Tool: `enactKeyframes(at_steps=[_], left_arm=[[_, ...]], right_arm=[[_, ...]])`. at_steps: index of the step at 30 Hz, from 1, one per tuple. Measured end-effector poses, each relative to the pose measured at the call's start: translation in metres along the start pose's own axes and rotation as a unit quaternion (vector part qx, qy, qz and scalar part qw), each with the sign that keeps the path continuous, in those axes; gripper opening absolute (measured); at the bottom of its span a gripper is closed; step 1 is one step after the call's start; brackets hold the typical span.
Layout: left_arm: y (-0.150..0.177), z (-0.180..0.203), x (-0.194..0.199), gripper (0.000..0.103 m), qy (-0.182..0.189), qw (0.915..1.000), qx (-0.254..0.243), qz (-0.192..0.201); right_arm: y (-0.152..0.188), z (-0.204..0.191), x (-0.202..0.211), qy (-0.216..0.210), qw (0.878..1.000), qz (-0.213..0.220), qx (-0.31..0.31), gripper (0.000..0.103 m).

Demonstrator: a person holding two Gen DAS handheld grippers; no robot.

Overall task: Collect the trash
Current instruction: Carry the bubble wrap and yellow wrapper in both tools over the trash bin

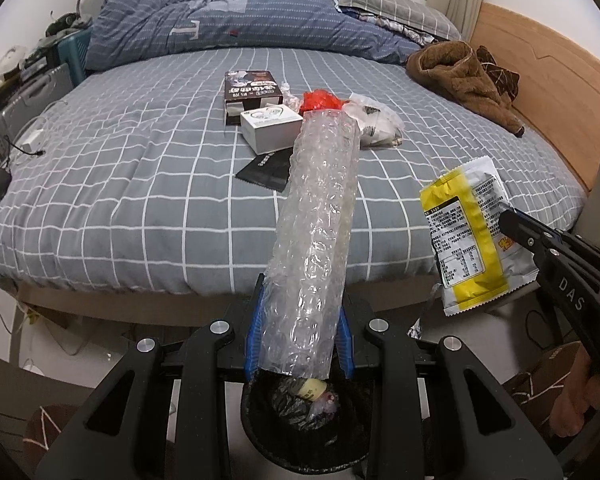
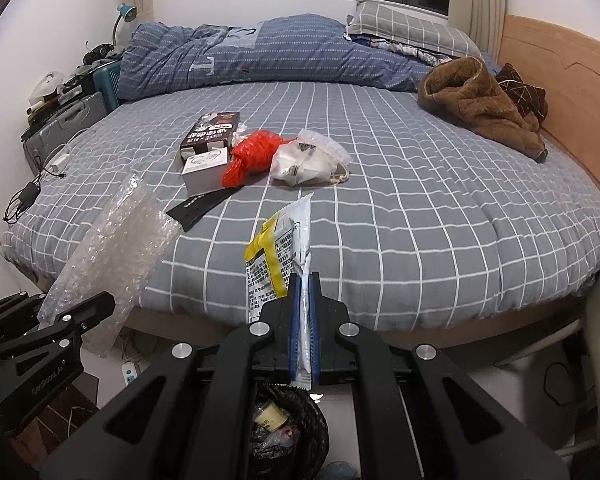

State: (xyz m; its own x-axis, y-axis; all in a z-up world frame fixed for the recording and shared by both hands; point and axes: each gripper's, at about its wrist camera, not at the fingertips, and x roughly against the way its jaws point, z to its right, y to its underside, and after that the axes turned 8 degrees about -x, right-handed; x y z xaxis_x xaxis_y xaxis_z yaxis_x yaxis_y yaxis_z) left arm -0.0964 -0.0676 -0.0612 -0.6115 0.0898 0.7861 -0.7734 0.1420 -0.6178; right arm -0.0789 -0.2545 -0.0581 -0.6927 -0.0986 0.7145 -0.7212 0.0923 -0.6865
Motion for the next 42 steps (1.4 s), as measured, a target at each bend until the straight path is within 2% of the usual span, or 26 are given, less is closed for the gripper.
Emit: enactKeyframes(at_steps=[15,31,42], left_arm=[[0.029,0.005,0.01,0.029,-0.001,0.9997,0.002,-0.024],[0.061,0.006,0.019,0.029,-0.02,0.9985,0.003,-0.052],[0.086,-0.007,0.023,0.029,-0.019,0.9966,0.019,-0.077]], right_arm=[[0.038,-0.006,0.014,-0.002,1.0,-0.025,0.008,0.004],[0.078,-0.012,0.022,0.002,0.998,-0.065,0.011,0.004],[0.103,-0.019,0.021,0.005,0.995,-0.097,0.017,0.004]])
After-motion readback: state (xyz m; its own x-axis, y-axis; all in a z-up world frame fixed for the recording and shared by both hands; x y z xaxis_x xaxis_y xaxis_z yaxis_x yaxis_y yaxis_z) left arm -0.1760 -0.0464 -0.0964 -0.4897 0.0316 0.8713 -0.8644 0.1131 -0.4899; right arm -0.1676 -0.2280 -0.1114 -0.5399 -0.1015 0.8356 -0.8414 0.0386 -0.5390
